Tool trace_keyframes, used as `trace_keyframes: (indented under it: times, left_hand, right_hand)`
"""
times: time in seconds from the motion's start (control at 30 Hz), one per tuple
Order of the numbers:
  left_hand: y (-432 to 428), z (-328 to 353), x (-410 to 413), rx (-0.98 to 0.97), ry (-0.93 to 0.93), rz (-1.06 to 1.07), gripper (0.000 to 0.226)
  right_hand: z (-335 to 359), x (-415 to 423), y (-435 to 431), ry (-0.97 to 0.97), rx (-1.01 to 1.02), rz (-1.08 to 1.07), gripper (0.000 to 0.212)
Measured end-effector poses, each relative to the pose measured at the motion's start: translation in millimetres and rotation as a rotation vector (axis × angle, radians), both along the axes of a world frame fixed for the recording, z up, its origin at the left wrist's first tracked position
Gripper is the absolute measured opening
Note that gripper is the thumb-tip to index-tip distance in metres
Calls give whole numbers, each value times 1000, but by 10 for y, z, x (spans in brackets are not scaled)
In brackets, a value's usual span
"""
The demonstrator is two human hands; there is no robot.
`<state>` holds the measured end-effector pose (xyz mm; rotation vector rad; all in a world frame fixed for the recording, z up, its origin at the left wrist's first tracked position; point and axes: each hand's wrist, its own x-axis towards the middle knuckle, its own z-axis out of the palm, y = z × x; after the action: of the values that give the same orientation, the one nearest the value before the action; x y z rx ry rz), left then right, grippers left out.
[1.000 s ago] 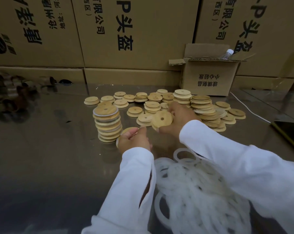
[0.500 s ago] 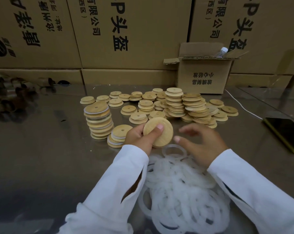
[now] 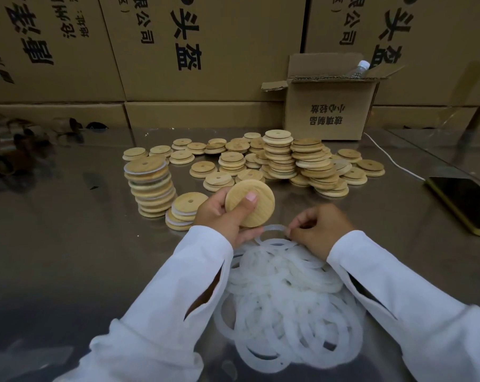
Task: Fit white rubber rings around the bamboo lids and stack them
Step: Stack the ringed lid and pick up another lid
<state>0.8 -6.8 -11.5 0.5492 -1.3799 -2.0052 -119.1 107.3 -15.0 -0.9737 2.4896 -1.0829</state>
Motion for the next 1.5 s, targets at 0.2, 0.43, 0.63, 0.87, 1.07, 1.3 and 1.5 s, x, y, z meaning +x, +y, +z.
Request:
trace_keyframes:
  times: [0.2, 0.43, 0.63, 0.87, 1.07, 1.3, 1.5]
  left_hand:
    - [-51, 26, 24, 104, 39, 42, 4]
    - [-30, 96, 16, 230, -2, 50, 8]
    - [-9, 105, 3, 224, -86, -35, 39]
    - [88, 79, 11, 5, -108, -151, 21]
    - [135, 50, 22, -174, -121, -191, 11]
    - [123, 58, 35, -164, -105, -203, 17]
    - [106, 54, 49, -197, -72, -204, 18]
  right_hand:
    - [81, 31, 22, 101, -446, -64, 16]
    - [247, 253, 89, 197, -753, 55, 22]
    - [285, 349, 89, 48, -834, 147, 18]
    - [191, 357, 25, -80, -776, 39, 15]
    - [183, 357, 27, -36, -770, -22, 16]
    - [176, 357, 27, -85, -705, -68, 16]
    - [210, 332, 30, -213, -702, -125, 17]
